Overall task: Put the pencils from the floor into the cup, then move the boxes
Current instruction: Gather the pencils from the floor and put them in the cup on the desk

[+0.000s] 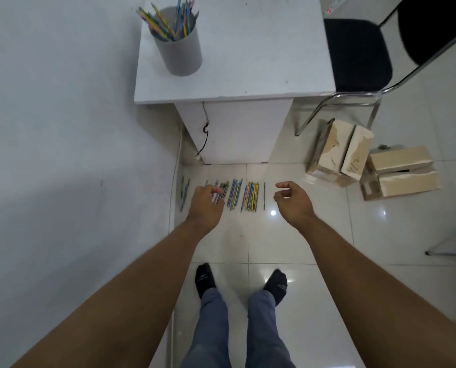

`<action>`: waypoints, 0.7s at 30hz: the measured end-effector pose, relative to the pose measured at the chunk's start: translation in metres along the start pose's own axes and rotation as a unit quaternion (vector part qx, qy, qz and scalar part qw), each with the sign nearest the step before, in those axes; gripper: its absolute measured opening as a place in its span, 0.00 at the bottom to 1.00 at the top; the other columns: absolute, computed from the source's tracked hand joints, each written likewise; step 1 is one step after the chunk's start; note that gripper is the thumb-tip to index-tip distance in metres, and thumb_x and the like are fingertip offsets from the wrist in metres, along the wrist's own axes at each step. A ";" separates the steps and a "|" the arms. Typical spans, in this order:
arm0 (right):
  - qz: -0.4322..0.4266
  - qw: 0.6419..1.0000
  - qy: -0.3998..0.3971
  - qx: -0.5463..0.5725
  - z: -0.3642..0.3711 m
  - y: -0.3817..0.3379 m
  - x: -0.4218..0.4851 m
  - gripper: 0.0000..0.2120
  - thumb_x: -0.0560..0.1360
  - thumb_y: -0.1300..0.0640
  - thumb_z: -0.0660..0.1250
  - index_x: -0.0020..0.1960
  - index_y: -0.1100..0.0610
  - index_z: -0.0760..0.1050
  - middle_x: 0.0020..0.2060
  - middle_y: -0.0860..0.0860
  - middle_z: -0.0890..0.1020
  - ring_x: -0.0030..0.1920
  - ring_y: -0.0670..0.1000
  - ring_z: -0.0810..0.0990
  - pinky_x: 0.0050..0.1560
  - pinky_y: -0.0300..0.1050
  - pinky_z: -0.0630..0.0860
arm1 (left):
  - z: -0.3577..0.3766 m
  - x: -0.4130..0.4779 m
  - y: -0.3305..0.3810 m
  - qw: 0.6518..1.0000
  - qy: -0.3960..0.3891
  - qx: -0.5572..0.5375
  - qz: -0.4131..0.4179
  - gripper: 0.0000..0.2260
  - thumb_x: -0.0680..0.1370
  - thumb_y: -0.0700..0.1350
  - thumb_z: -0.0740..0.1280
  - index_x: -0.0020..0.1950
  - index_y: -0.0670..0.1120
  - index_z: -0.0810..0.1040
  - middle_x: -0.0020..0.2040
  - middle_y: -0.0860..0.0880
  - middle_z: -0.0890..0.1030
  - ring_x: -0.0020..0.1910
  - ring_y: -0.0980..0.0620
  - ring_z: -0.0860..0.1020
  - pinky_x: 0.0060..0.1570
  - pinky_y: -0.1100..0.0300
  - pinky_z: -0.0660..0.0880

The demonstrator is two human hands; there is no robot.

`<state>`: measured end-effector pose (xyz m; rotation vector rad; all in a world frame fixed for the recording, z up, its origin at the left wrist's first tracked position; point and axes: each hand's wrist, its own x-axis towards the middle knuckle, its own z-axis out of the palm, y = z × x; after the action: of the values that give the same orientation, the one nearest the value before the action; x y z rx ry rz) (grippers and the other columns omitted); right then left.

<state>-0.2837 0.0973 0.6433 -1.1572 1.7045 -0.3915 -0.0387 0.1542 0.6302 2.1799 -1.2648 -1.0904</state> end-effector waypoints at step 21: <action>0.036 0.997 0.074 0.014 0.194 0.269 0.166 0.17 0.81 0.51 0.72 0.68 0.49 0.75 0.52 0.47 0.83 0.42 0.45 0.83 0.38 0.34 0.72 | 0.205 0.106 -0.250 0.999 -0.014 -0.022 -0.040 0.08 0.81 0.43 0.70 0.59 0.54 0.77 0.60 0.52 0.73 0.58 0.55 0.75 0.56 0.64 0.70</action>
<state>-0.2624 0.1388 0.2746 -1.0660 1.8569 -0.4648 -0.0316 0.2017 0.2932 2.2069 -1.1635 -1.1723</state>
